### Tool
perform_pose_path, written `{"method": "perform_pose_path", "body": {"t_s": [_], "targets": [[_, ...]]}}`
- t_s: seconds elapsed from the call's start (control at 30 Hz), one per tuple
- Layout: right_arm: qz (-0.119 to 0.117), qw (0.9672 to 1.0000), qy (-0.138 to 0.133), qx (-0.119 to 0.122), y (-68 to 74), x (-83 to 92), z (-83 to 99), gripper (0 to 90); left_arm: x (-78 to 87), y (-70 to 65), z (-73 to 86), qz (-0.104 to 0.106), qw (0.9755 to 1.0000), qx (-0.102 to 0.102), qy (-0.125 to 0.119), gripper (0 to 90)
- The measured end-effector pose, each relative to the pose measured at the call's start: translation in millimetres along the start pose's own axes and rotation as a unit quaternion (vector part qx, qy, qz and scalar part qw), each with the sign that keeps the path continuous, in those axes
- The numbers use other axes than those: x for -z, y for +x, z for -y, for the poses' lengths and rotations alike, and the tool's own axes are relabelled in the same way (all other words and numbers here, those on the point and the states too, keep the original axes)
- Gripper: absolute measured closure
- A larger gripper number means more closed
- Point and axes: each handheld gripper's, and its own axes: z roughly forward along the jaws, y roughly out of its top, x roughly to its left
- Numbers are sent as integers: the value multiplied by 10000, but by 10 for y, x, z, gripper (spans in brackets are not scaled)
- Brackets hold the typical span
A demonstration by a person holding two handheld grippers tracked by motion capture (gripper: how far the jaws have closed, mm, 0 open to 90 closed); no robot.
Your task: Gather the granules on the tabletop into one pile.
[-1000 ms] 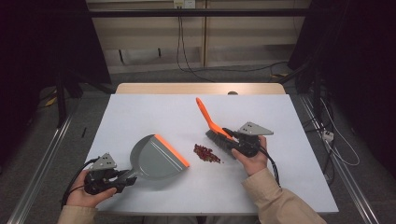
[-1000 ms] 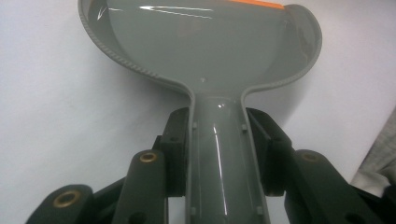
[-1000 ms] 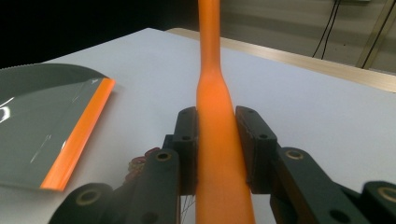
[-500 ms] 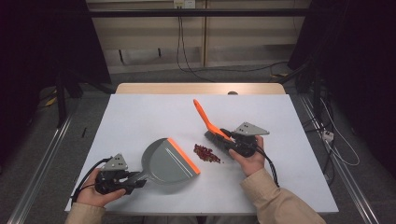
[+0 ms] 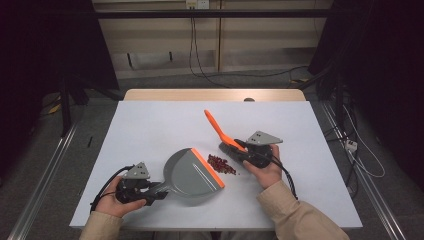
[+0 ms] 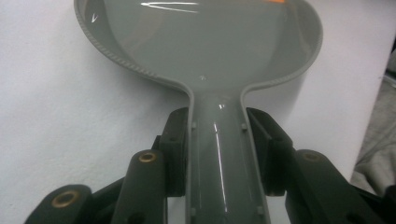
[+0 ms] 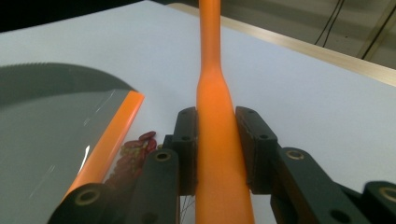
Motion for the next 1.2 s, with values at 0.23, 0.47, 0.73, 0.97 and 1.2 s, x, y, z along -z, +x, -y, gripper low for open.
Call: {"method": "perform_pose_path", "body": {"t_s": [0.23, 0.47, 0.73, 0.97, 1.2], "targets": [[-2, 9997, 258, 56, 12, 34, -88, 674, -63, -1, -5, 56, 9998, -20, 164, 617], [-58, 9976, 681, 73, 6, 11, -89, 709, -62, -23, -4, 186, 9996, -76, 215, 616], [-62, 9968, 783, 173, 63, 34, -91, 712, -117, -23, 18, 39, 9997, -48, 221, 603], [-34, 9976, 685, 62, 62, 41, -67, 712, -141, -60, 3, -240, 9991, -159, 310, 530], [-24, 9978, 666, 46, 70, 39, -63, 712, -125, -91, -13, -359, 9987, -180, 325, 562]]}}
